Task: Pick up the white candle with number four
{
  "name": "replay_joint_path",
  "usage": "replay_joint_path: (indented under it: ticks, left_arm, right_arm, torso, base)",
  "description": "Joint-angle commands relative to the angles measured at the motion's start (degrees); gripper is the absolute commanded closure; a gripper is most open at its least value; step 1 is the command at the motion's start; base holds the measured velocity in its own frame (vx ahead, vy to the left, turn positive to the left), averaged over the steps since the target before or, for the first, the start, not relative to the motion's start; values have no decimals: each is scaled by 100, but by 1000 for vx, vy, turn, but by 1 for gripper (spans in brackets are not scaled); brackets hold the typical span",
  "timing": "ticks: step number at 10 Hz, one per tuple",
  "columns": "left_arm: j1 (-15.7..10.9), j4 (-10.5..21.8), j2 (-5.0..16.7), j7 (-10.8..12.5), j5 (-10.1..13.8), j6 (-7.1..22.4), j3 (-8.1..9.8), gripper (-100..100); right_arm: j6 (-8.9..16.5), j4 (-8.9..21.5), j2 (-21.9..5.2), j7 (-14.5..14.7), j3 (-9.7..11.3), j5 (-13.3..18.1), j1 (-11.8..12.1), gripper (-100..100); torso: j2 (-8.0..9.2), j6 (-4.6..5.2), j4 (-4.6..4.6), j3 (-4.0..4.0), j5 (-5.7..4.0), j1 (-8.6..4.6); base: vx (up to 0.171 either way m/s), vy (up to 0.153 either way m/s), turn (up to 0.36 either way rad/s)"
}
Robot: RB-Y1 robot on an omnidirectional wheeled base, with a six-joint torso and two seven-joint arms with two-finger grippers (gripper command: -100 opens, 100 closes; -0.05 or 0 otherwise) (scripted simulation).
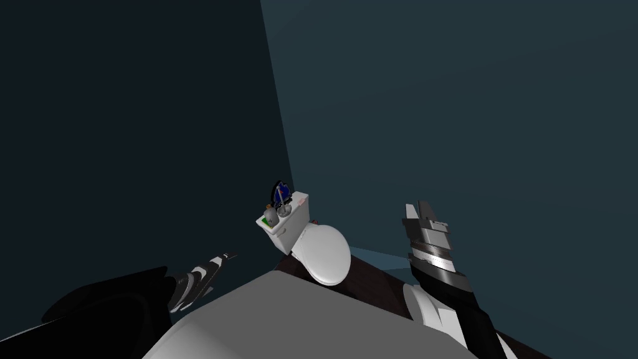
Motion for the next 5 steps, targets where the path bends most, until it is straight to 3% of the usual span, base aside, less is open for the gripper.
replay_joint_path:
  ticks: [1,5]
  left_arm:
    - [0,-3,0,5,-3,2,-1,-100]
    - [0,-3,0,5,-3,2,-1,-100]
  right_arm:
    - [0,0,0,0,0,0,0,0]
    - [0,0,0,0,0,0,0,0]
  torso:
    - [0,0,0,0,0,0]
    - [0,0,0,0,0,0]
  base:
    - [0,0,0]
    - [0,-1,4]
